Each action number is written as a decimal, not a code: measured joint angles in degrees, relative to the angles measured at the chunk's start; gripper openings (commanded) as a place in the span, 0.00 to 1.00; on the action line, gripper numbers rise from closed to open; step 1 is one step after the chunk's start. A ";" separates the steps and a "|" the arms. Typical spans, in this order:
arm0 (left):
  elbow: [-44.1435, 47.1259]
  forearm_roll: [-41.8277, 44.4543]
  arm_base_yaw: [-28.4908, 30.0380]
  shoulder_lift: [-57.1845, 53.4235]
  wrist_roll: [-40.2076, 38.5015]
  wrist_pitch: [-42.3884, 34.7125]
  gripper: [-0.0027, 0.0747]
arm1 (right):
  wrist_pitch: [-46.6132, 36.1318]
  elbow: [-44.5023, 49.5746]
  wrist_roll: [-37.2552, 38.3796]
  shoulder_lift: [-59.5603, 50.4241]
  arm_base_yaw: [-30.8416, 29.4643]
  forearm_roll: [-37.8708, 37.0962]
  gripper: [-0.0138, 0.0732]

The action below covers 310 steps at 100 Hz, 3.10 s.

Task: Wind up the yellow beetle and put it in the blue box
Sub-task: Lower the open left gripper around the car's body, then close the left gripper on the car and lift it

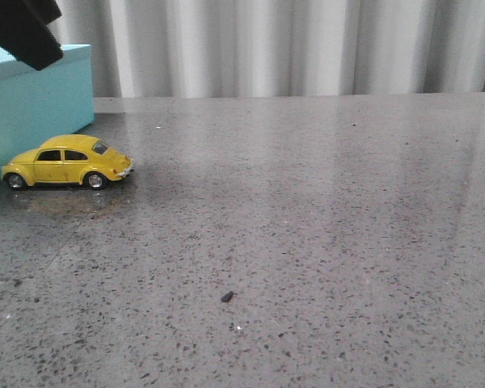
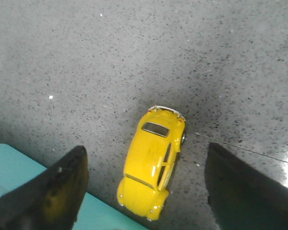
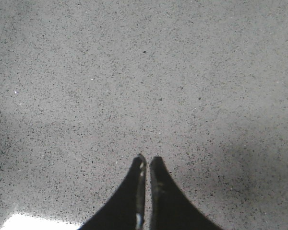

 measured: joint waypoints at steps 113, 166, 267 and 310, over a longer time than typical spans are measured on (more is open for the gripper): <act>-0.33 5.12 -0.87 12.29 3.37 -2.37 0.65 | -0.86 0.00 -0.14 -0.07 0.00 0.00 0.09; -0.78 7.12 -0.87 14.76 3.50 -2.96 0.65 | -0.86 0.00 -0.84 -0.07 0.00 0.00 0.09; -1.00 7.25 -0.87 17.12 3.63 -3.17 0.22 | -0.86 0.00 -1.32 -0.07 0.00 0.00 0.09; -13.95 4.12 -2.60 17.15 3.39 5.88 0.22 | -0.86 0.00 -1.32 -0.07 0.00 0.00 0.09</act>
